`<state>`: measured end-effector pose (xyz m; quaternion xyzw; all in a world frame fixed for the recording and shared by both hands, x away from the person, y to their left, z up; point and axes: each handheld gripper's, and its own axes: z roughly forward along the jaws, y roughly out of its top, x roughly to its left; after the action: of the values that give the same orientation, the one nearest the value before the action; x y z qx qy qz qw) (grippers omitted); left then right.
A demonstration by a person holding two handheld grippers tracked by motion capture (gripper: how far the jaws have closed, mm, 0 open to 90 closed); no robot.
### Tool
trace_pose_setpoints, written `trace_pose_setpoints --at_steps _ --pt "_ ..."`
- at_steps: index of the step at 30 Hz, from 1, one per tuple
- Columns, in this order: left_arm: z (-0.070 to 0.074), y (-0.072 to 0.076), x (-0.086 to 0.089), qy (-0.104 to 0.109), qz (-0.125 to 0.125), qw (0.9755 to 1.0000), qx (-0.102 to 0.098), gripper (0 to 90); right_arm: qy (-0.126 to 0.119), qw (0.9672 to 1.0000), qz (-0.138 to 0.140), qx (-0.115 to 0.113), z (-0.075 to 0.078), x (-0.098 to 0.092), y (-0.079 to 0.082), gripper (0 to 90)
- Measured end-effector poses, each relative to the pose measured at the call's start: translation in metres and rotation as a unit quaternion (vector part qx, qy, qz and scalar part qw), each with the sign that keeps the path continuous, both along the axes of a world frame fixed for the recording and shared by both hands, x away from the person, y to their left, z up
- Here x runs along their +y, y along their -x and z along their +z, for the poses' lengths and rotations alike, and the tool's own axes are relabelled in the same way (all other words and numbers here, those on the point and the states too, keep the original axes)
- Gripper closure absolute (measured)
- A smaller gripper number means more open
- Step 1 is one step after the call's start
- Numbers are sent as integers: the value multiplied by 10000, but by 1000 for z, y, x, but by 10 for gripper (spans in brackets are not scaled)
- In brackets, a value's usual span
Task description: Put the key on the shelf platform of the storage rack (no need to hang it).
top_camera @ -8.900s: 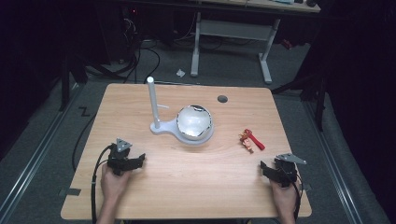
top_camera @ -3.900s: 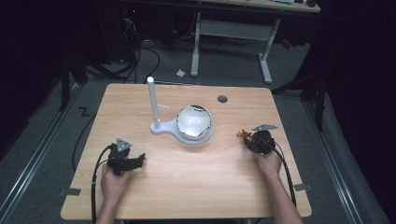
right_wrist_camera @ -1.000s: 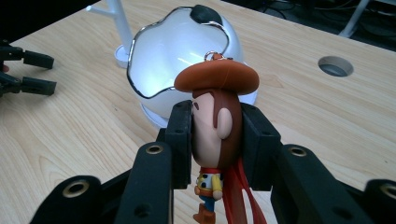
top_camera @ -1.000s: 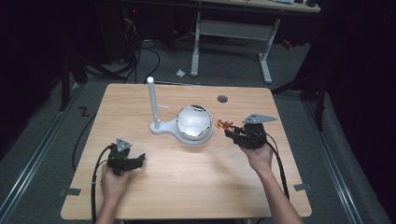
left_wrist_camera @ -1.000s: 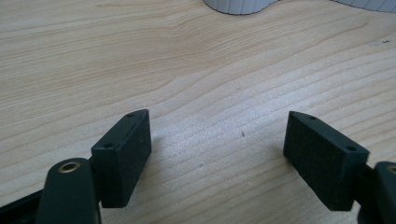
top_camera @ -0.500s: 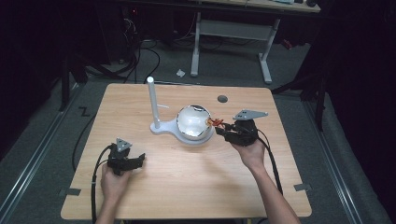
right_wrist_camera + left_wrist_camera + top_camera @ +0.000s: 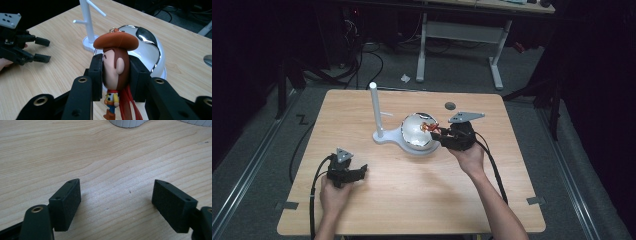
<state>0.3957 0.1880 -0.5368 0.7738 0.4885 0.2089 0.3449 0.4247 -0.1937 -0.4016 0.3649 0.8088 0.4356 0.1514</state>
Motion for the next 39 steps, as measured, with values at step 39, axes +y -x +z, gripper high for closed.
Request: trace_pose_setpoints --at_steps 39 --pt "0 0 0 1 0 10000 0 237 308 9994 -2 134 -5 52 -48 682"
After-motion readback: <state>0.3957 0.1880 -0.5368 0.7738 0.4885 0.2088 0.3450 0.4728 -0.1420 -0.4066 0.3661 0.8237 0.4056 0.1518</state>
